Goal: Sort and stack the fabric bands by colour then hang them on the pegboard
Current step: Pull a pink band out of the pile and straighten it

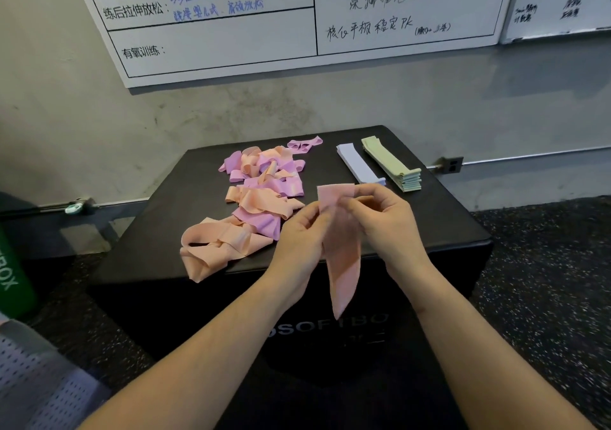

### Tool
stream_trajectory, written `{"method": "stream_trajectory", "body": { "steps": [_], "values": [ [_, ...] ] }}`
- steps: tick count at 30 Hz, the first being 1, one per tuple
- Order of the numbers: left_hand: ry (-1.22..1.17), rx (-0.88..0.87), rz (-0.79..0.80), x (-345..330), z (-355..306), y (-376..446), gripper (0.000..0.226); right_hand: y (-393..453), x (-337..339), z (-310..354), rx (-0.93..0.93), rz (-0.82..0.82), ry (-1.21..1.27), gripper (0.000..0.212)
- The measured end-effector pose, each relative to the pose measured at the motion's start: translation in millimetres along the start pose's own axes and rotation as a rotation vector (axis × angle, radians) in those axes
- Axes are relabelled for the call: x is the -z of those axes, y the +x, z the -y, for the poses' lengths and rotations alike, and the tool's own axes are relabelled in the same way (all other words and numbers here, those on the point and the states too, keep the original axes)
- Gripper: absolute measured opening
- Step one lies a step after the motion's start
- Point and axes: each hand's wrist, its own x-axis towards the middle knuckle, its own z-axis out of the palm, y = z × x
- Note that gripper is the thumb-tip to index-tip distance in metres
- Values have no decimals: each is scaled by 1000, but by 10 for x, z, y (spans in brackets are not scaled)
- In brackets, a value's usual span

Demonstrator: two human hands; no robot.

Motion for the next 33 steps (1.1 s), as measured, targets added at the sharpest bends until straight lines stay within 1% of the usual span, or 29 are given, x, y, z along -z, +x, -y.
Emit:
{"method": "stream_trajectory", "body": {
  "steps": [3, 5, 8, 12, 14, 16, 18, 20, 21, 23, 24, 25, 26, 27, 29, 31, 33],
  "values": [
    [-53, 28, -63, 19, 32, 172, 21, 123, 50, -78, 11, -14, 7, 19],
    [-125, 48, -82, 34, 20, 312, 23, 202, 84, -163, -34, 16, 12, 28],
    [-209, 37, -68, 35, -71, 499, 19, 291, 130, -325, -109, 186, -12, 40],
    [-256, 70, -93, 66, -152, 876, 25, 390, 224, -579, -197, 405, -144, 40],
    [-257, 91, -134, 91, -161, 1096, 33, 461, 262, -735, -211, 437, -210, 47],
    [-261, 93, -169, 116, -160, 1321, 29, 544, 297, -925, -195, 411, -293, 52],
    [-235, 98, -187, 136, -154, 1537, 20, 619, 339, -1098, -197, 354, -298, 51],
    [-200, 118, -203, 151, -105, 1755, 16, 682, 373, -1225, -180, 280, -300, 51],
    [-174, 126, -214, 164, -61, 1866, 16, 718, 379, -1275, -171, 258, -317, 47],
    [-115, 131, -232, 177, 18, 2056, 19, 801, 375, -1338, -154, 250, -369, 30],
    [-79, 137, -248, 178, 69, 2155, 24, 851, 366, -1382, -147, 265, -397, 23],
    [-40, 145, -267, 187, 117, 2268, 31, 901, 359, -1426, -134, 290, -420, 20],
    [-11, 153, -276, 184, 158, 2365, 35, 952, 358, -1464, -122, 321, -438, 22],
    [14, 162, -279, 175, 208, 2472, 31, 1000, 363, -1505, -109, 355, -456, 24],
    [48, 195, -251, 107, 281, 2607, 16, 1099, 390, -1582, -62, 435, -534, 24],
    [60, 194, -258, 36, 383, 2725, 22, 1184, 432, -1646, 21, 506, -669, 18],
    [94, 193, -286, -6, 517, 2861, 29, 1245, 486, -1701, 170, 531, -822, 13]
  ]
}}
